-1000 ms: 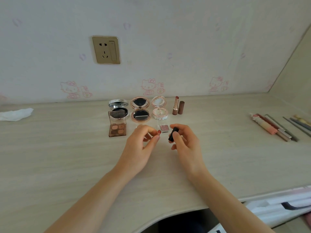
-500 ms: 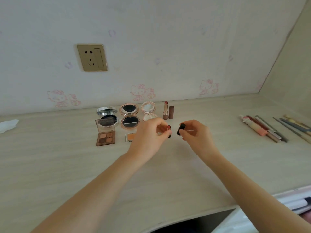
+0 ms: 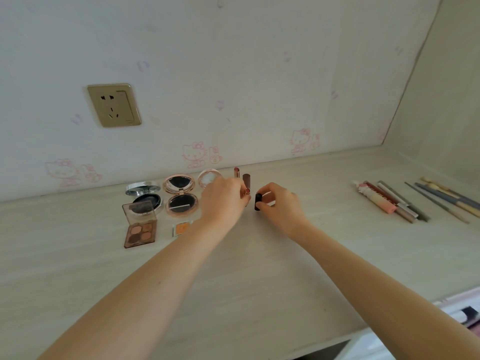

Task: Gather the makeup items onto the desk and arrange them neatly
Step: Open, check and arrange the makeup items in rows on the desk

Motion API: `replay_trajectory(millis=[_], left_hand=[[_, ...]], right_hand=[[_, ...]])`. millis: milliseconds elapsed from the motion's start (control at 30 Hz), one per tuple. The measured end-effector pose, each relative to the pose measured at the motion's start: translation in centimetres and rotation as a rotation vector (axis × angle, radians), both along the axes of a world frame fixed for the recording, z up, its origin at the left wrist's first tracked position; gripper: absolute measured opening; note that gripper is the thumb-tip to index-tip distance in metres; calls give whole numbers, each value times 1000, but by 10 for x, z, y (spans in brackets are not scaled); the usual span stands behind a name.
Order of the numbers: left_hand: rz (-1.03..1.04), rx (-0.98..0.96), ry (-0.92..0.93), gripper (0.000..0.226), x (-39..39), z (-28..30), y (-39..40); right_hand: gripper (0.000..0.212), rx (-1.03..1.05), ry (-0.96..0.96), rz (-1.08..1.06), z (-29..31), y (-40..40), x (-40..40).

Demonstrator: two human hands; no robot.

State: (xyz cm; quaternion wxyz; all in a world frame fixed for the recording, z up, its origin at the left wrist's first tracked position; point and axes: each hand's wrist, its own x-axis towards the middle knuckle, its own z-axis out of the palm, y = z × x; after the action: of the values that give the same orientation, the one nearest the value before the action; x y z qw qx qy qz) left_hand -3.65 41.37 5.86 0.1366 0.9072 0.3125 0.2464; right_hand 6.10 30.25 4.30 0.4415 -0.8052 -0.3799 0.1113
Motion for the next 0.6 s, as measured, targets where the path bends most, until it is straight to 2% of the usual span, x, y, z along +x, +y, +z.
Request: replay_trajectory(millis=[200,600], left_hand=[[45,53,51,12,3,-6,4],[105,9,68,10,9,-7,8]], right_hand=[[13,-24,-12,6,-6,4,5],[18,-52,-72,30,-11,25,13]])
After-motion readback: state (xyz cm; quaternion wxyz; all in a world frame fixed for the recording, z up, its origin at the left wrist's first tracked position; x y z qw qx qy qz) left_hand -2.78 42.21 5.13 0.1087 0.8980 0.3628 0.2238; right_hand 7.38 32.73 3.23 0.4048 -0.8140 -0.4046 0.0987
